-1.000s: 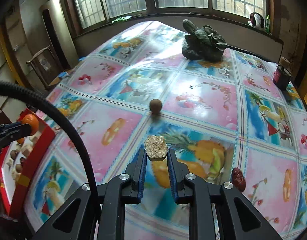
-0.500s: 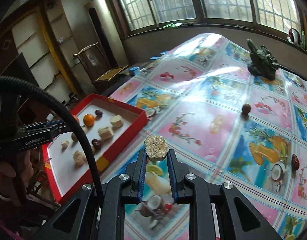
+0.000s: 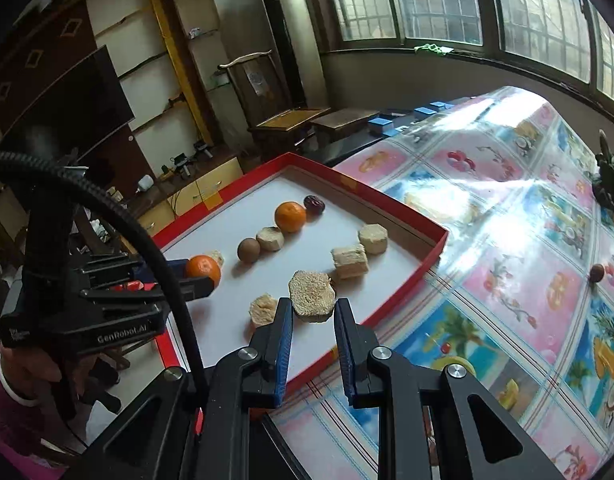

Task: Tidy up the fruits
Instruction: 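Lower the orange into the red tray with the left tool while the right tool releases the rice cake there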

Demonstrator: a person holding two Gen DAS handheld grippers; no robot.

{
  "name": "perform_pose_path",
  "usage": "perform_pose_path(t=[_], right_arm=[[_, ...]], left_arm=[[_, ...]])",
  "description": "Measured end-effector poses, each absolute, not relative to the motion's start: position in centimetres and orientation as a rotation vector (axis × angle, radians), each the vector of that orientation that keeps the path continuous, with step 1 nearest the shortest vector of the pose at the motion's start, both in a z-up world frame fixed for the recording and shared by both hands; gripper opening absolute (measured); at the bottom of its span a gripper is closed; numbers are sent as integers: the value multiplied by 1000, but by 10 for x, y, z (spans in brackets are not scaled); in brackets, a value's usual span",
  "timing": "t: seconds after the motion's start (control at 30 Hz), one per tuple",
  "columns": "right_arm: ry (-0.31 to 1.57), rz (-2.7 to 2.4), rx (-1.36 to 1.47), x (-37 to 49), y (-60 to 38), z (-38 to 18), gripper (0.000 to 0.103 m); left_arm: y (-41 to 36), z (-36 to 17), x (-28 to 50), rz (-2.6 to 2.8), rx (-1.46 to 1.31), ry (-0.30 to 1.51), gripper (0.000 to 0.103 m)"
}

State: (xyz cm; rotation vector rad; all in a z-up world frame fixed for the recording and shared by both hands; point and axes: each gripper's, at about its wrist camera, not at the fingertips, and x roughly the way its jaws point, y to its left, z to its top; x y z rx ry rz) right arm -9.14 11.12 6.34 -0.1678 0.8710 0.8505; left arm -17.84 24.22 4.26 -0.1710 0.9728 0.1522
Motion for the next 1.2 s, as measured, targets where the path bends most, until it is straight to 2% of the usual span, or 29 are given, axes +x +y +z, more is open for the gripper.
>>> perform_pose_path(t=[0.37, 1.0, 1.13, 1.2], right_arm=[[927, 875, -276, -66, 177, 38, 20], [987, 835, -368, -47, 210, 8, 20], [989, 818, -357, -46, 208, 6, 20], [991, 808, -348, -45, 205, 8, 24]], left_arm=[[247, 33, -172, 150, -155, 953, 33], [245, 33, -162, 179, -142, 937, 33], [243, 33, -163, 208, -147, 939, 38], [244, 33, -163, 230, -147, 938, 42]])
